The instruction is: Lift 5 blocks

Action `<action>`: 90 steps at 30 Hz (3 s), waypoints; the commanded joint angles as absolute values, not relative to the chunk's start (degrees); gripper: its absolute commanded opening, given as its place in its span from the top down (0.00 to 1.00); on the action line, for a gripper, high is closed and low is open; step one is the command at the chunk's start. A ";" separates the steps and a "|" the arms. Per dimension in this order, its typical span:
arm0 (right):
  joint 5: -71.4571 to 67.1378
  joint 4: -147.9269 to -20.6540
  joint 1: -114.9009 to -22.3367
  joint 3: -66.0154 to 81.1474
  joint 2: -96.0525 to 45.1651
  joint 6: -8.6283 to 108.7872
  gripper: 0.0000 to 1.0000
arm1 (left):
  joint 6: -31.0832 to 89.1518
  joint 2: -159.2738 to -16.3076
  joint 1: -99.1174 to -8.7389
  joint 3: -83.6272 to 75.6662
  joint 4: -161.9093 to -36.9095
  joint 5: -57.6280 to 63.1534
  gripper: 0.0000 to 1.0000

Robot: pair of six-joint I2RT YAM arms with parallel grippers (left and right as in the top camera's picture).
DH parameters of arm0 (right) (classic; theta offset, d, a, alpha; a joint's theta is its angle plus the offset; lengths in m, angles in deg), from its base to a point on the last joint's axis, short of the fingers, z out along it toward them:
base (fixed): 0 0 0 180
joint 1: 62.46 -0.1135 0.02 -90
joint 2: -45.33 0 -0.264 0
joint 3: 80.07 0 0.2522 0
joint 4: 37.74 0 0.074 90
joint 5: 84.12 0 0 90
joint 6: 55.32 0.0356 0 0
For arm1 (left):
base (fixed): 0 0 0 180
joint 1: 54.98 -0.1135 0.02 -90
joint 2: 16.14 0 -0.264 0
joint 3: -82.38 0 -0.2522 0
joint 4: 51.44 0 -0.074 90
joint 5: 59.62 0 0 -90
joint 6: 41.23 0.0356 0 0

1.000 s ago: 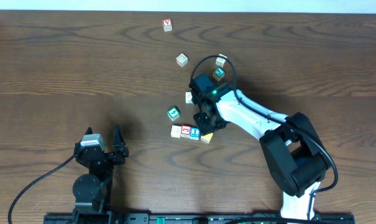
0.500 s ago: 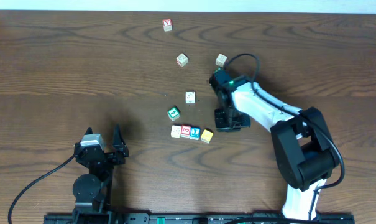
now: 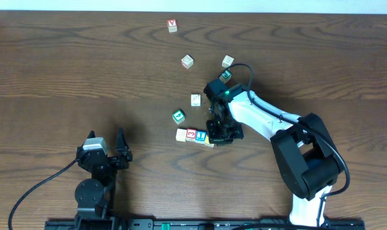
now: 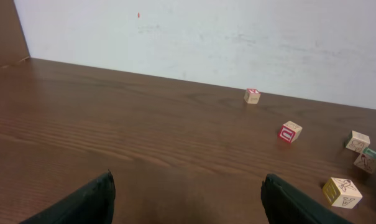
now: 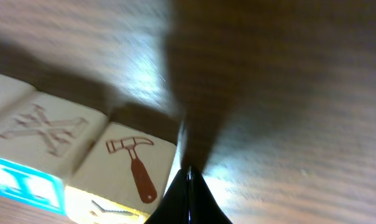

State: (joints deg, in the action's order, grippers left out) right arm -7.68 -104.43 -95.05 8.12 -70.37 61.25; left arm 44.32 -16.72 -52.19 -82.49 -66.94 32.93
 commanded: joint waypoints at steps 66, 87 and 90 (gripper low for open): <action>13.11 -116.34 -86.27 37.46 -57.65 46.34 0.52 | 47.49 -16.37 -52.06 -83.61 -66.83 39.18 0.24; 5.76 -126.81 -69.09 30.24 -37.10 44.42 0.45 | 46.40 -64.59 -52.06 -44.66 -78.94 15.53 0.24; 5.22 -123.38 -69.02 23.99 -37.04 44.44 0.46 | 46.36 -75.78 -52.06 -33.40 -91.75 9.39 0.24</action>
State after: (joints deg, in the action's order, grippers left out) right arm 7.05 -125.52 -69.37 29.37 -36.69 45.07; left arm 45.88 -66.88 -52.19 -42.62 -84.10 19.13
